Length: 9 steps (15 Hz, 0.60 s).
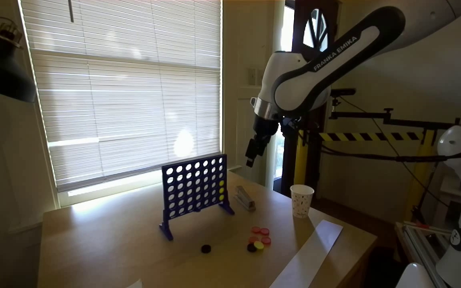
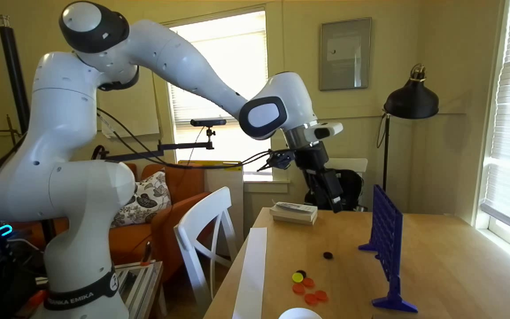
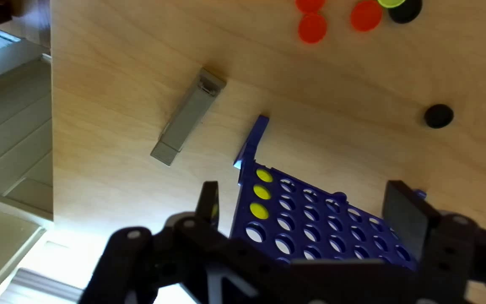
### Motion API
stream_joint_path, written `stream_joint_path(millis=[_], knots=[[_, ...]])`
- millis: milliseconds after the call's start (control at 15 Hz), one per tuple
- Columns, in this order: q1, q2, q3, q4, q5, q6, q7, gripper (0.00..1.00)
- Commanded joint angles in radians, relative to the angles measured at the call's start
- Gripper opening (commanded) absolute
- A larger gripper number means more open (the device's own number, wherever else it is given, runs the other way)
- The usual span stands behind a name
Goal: Put one yellow ring inside the blue game board on the right.
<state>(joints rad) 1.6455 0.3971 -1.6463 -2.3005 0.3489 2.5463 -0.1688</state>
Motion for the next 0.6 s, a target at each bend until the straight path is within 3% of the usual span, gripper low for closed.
stream_joint_path(millis=[0,67,533], knots=[[0.063,-0.024,-0.056,-0.01,-0.105,-0.007,0.07,1.0],[0.028,-0.042,-0.024,-0.003,-0.116,0.004,0.08,1.0],[0.049,-0.036,-0.042,-0.004,-0.128,0.002,0.084,1.0]])
